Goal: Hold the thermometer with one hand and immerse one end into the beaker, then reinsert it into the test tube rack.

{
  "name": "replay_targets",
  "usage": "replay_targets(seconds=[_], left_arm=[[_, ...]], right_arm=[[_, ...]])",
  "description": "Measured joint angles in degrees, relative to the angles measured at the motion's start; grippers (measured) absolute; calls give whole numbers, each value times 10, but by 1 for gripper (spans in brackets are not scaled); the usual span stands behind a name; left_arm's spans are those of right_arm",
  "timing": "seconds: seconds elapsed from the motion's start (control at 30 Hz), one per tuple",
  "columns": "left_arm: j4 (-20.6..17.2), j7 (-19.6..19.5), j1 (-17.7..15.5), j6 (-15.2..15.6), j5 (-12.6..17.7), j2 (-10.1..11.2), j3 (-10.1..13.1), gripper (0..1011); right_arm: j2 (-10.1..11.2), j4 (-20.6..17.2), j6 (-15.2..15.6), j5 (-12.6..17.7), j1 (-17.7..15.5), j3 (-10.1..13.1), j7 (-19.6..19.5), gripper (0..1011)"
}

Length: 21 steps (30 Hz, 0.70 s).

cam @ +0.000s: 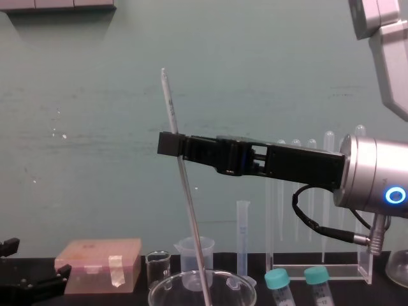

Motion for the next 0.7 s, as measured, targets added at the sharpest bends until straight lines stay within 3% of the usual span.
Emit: replay_targets(seconds=[0.7], left_arm=[[0, 0, 0, 0, 0, 0, 0, 1008]], right_arm=[[0, 0, -1, 1, 0, 1, 0, 58]])
